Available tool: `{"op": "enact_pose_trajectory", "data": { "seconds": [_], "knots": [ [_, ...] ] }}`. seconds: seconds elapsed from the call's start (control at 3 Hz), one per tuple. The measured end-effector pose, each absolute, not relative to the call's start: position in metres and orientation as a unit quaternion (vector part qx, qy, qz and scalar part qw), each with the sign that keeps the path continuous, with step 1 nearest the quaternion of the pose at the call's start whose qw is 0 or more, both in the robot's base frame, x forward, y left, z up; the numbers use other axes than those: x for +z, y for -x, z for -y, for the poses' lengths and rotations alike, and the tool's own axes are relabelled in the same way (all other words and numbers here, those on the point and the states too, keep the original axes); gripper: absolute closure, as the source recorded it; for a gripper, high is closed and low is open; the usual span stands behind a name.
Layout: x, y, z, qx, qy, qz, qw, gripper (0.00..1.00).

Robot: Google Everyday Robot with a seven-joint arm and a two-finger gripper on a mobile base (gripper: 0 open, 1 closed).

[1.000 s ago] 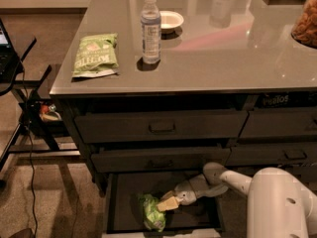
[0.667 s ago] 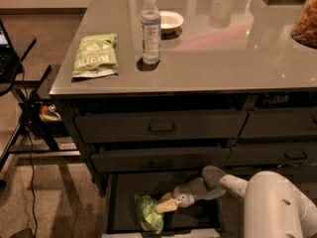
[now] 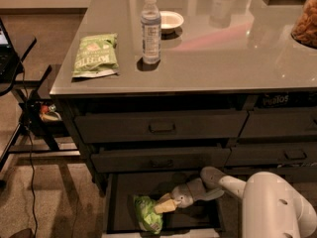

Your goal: Place green rice chip bag into bottom drawer

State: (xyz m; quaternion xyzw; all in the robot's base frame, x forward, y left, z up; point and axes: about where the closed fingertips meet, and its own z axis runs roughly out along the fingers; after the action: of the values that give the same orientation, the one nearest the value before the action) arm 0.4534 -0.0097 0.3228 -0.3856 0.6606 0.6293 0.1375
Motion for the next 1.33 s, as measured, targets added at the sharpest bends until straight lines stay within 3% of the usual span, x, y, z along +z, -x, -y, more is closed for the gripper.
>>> {"op": "enact_pose_trajectory", "data": {
  "seconds": [1.33],
  "knots": [
    [0.247,-0.485,0.074,0.592,0.33,-0.719,0.151,1.0]
  ]
}}
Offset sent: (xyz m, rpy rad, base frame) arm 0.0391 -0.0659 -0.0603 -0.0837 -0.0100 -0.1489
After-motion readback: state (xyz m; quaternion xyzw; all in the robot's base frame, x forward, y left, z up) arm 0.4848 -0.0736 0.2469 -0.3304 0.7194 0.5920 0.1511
